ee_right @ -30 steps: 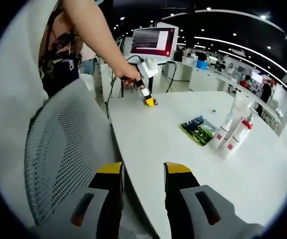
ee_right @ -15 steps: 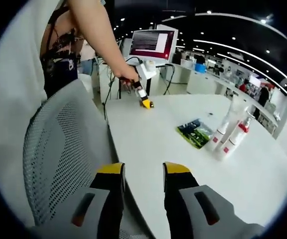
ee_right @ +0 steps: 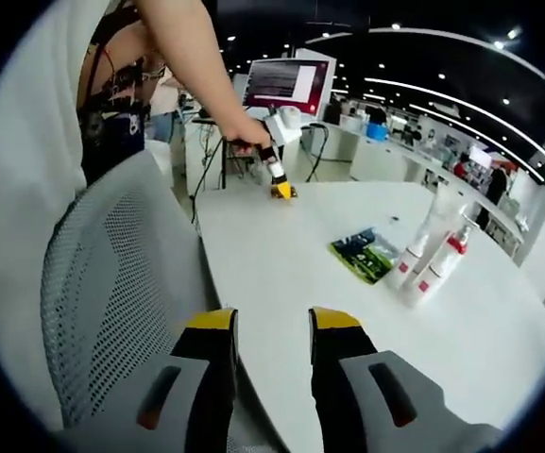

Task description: Arrange the skincare products in the storage area until every visible bottle or jar stands upright without overlapping.

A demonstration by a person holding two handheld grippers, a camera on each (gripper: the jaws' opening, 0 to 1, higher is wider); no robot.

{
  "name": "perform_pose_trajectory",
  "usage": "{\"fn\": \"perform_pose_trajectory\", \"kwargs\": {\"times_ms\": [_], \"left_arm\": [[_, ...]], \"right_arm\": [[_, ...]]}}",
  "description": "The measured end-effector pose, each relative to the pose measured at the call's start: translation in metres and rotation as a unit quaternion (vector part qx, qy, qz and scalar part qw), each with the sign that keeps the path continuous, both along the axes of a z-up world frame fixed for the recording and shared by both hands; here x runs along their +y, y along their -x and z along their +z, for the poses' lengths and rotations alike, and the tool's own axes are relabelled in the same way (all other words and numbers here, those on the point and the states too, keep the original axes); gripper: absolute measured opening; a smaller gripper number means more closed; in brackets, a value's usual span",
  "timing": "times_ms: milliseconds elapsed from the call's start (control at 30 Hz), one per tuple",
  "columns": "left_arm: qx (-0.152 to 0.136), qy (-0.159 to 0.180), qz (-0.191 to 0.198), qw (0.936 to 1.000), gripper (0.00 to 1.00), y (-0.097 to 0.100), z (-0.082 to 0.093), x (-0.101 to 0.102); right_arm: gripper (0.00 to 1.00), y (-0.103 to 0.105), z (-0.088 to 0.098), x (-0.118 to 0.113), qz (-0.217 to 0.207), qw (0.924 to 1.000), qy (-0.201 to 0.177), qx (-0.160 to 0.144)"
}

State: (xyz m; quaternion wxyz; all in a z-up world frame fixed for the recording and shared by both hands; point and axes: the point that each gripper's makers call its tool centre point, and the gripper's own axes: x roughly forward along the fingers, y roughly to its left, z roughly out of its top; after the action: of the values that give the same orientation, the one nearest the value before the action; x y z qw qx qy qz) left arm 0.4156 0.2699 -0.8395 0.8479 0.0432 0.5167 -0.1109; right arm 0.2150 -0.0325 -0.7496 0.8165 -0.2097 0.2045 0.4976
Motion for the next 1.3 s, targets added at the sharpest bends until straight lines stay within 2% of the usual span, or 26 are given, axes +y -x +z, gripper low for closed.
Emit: {"fn": "perform_pose_trajectory", "kwargs": {"times_ms": [167,400,567,733,833,933,1100,1200,1300], "left_arm": [[0.005,0.002,-0.003,1.0,0.39,-0.008,0.002,-0.011],[0.013,0.021,0.04,0.9989,0.39,-0.029,0.01,-0.02],[0.025,0.028,0.054,0.9978,0.38,-0.039,0.01,-0.033],[0.031,0.033,0.07,0.9965,0.37,-0.047,0.011,-0.046],[0.025,0.032,0.076,0.9963,0.38,-0.053,0.009,-0.057],[0.031,0.04,0.084,0.9952,0.38,-0.056,0.005,-0.068],[0.04,0.042,0.107,0.9925,0.38,-0.064,0.0,-0.08],[0.044,0.026,0.103,0.9934,0.38,-0.067,-0.004,-0.085],[0.047,0.026,0.102,0.9933,0.38,-0.073,-0.005,-0.091]], "right_arm": [[0.28,-0.001,0.0,-0.001,-0.002,1.0,0.0,-0.003],[0.28,-0.004,0.003,-0.002,-0.014,0.9999,-0.009,-0.001],[0.28,-0.007,0.005,-0.004,-0.02,0.9997,-0.013,-0.006],[0.28,-0.015,0.007,-0.011,-0.05,0.9985,-0.022,-0.004],[0.29,-0.024,0.007,-0.018,-0.081,0.9963,-0.029,0.005],[0.29,-0.029,0.005,-0.024,-0.098,0.9949,-0.025,0.005],[0.29,-0.031,0.004,-0.027,-0.106,0.9941,-0.024,0.003],[0.29,-0.031,0.005,-0.027,-0.107,0.994,-0.025,0.003],[0.29,-0.032,0.004,-0.029,-0.109,0.9938,-0.024,0.003]]}}
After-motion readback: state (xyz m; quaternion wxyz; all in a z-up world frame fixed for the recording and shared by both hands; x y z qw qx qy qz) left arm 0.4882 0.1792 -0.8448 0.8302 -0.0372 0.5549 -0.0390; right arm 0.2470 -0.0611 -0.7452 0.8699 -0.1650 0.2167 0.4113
